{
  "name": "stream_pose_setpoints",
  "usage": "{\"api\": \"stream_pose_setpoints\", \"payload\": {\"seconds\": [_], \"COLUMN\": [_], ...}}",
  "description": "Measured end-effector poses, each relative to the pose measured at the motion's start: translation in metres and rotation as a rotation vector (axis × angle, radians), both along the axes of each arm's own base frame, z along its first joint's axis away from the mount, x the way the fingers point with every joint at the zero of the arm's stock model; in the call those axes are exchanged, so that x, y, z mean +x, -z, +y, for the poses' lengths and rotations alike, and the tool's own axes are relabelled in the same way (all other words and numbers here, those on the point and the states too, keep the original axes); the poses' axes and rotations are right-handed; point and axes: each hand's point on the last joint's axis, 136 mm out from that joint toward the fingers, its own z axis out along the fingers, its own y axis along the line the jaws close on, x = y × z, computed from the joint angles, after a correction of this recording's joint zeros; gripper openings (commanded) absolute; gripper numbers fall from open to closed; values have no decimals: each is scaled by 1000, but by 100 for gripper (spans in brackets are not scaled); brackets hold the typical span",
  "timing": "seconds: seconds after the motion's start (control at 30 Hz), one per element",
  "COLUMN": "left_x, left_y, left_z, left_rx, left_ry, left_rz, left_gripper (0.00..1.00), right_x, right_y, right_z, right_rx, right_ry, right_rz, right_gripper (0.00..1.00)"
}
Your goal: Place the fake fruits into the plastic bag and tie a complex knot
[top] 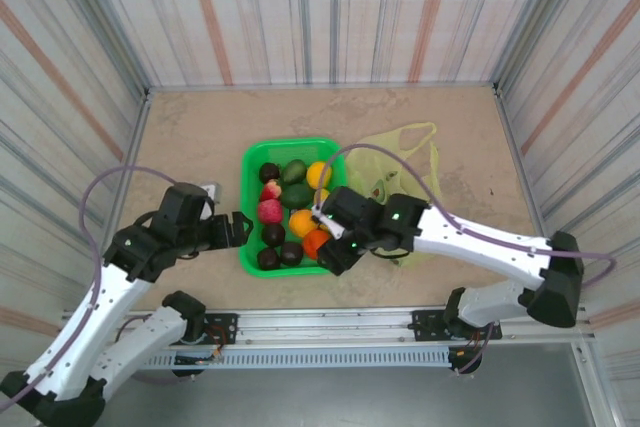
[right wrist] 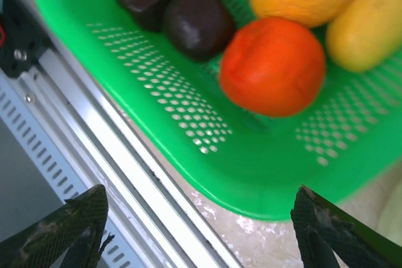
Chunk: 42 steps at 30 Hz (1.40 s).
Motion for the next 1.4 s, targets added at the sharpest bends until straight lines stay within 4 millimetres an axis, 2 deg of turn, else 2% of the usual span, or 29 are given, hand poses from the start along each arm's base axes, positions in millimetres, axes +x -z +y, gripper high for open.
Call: {"api": "stream_pose_setpoints", "payload": {"seconds": [0.13,0.27,0.4,0.53,0.63,0.73,0.83,0.93,1.03,1.13,1.27,1.37,1.4], "left_x": [19,26,30,28,26,25,25,26,26,25,24,24,24], "left_y": [9,-1,-18,-26,-34,-38,-39,-39,-39,-40,-40,-40,-40], "left_z": [8,8,13,19,25,29,32,34,35,36,34,34,34], "left_rx": [-48,-39,5,33,47,57,68,78,84,87,86,85,85], "left_ry": [-69,-39,-23,-35,-51,-67,-77,-86,-90,-94,-82,-82,-82], "left_rz": [39,-15,-108,-170,-215,-244,-253,-255,-261,-266,-266,-266,-266], "left_gripper": [96,97,96,97,96,96,96,96,97,97,97,97,97], "right_x": [-11,-10,-5,0,3,16,42,81,129,186,253,289,294], "right_y": [15,33,47,57,60,60,57,52,45,37,37,35,33], "right_z": [27,42,46,46,46,44,46,54,66,75,71,68,69], "right_rx": [-67,-124,-173,-208,-217,-215,-200,-164,-117,-67,-53,-48,-37], "right_ry": [-129,-185,-201,-211,-205,-173,-115,-46,20,98,204,261,264], "right_rz": [-28,-25,-37,-48,-46,-46,-55,-80,-129,-191,-266,-304,-314], "right_gripper": [80,76,67,56,49,44,41,45,46,46,47,48,48]}}
